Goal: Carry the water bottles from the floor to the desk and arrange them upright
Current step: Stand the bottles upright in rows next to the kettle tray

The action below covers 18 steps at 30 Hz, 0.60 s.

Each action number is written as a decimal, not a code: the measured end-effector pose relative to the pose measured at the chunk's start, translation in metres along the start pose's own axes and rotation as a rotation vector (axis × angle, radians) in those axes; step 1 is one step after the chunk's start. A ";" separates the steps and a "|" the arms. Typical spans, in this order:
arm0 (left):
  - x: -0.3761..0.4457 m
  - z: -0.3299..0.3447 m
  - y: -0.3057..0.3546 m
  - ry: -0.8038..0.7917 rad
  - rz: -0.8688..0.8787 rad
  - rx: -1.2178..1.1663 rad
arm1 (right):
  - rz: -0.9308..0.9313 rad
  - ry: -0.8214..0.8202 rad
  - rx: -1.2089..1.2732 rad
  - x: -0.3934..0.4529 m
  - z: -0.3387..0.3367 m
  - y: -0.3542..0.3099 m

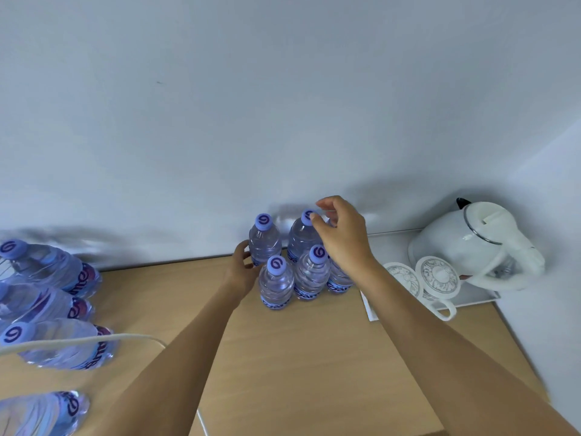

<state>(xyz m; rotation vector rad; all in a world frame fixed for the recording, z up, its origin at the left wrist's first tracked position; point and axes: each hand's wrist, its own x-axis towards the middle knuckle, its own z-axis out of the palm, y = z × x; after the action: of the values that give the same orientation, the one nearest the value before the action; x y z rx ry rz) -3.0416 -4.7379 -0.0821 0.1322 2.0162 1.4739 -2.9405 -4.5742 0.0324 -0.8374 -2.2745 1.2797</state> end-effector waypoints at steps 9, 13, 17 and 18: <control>0.016 -0.005 -0.001 -0.028 0.042 0.195 | 0.093 -0.094 -0.116 0.013 0.001 0.014; 0.020 0.000 0.001 -0.075 0.045 0.181 | 0.101 -0.115 -0.133 0.015 0.002 0.014; 0.021 -0.002 0.000 -0.093 0.053 0.181 | 0.106 -0.124 -0.154 0.014 0.002 0.011; 0.020 -0.003 0.000 -0.105 0.049 0.175 | 0.101 -0.125 -0.161 0.013 0.003 0.010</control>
<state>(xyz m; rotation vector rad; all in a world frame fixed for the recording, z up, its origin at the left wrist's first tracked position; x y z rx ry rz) -3.0588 -4.7320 -0.0904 0.3276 2.0662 1.2908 -2.9490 -4.5628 0.0233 -0.9639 -2.4899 1.2357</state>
